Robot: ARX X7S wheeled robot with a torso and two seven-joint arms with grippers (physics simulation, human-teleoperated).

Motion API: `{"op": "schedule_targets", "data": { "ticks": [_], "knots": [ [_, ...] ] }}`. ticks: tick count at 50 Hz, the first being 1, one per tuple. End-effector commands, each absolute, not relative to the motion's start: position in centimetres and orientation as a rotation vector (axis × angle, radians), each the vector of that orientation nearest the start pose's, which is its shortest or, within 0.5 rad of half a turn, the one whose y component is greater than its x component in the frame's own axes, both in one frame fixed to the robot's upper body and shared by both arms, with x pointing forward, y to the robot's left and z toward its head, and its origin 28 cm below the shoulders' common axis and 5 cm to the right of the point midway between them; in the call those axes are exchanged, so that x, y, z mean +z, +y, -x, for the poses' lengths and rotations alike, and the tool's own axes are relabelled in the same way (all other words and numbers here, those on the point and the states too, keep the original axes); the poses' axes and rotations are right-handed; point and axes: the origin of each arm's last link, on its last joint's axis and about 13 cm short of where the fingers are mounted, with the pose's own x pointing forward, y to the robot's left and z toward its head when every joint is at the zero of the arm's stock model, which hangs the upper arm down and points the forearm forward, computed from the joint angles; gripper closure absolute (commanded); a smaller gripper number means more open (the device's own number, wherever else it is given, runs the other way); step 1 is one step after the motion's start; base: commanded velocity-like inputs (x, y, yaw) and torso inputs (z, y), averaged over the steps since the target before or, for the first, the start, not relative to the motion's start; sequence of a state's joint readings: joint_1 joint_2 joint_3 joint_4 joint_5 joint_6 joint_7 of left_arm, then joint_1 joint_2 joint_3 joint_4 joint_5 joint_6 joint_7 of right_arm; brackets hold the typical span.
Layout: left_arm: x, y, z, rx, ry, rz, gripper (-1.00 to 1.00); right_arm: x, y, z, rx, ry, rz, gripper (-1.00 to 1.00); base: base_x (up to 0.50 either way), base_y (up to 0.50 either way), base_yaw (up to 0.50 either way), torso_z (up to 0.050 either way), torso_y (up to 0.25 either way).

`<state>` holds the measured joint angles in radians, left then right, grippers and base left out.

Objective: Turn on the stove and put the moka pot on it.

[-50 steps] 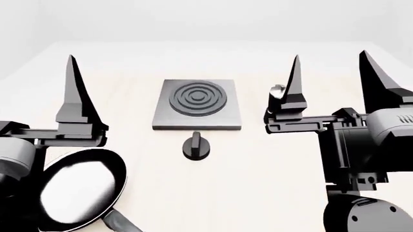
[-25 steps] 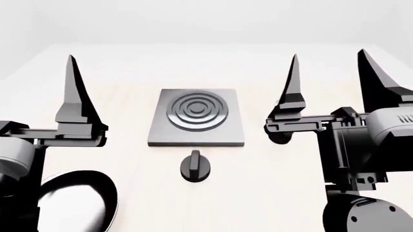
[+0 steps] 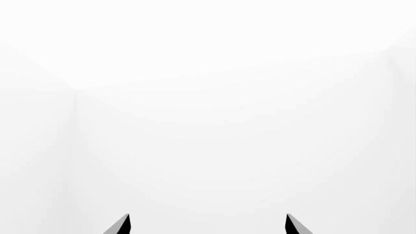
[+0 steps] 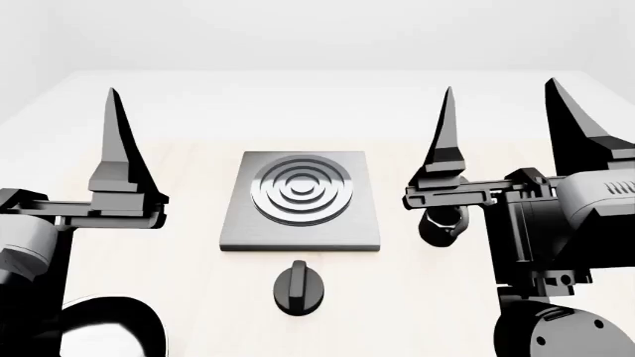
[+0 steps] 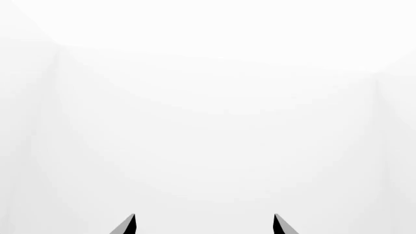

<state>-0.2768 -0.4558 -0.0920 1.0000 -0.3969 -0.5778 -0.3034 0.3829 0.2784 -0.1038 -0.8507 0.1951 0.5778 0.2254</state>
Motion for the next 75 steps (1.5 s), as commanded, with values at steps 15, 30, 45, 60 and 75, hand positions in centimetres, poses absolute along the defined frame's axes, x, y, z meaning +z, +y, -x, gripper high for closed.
{"op": "schedule_targets", "data": {
  "ticks": [15,30,45,60,75],
  "knots": [
    [21.8,24.1,-19.3,-0.049,-0.572,-0.065,-1.00,21.8,-10.5,-21.1,0.034,-0.626,0.094,-1.00,0.04,0.00,0.00,0.000,0.000],
    [19.5,22.4,-21.9,-0.262,-0.271,0.037,-1.00,22.0,-10.4,-21.1,0.038,-0.631,0.090,-1.00,0.00,0.00,0.00,0.000,0.000],
    [17.0,21.5,-22.8,-0.366,-0.032,0.119,-1.00,22.5,-10.4,-21.0,0.042,-0.632,0.087,-1.00,0.00,0.00,0.00,0.000,0.000],
    [13.6,20.1,-22.7,-0.441,0.150,0.147,-1.00,22.3,-10.3,-21.0,0.046,-0.627,0.083,-1.00,0.00,0.00,0.00,0.000,0.000],
    [10.6,19.5,-22.0,-0.480,0.280,0.187,-1.00,22.0,-10.3,-21.0,0.047,-0.627,0.083,-1.00,0.00,0.00,0.00,0.000,0.000]
  ]
}}
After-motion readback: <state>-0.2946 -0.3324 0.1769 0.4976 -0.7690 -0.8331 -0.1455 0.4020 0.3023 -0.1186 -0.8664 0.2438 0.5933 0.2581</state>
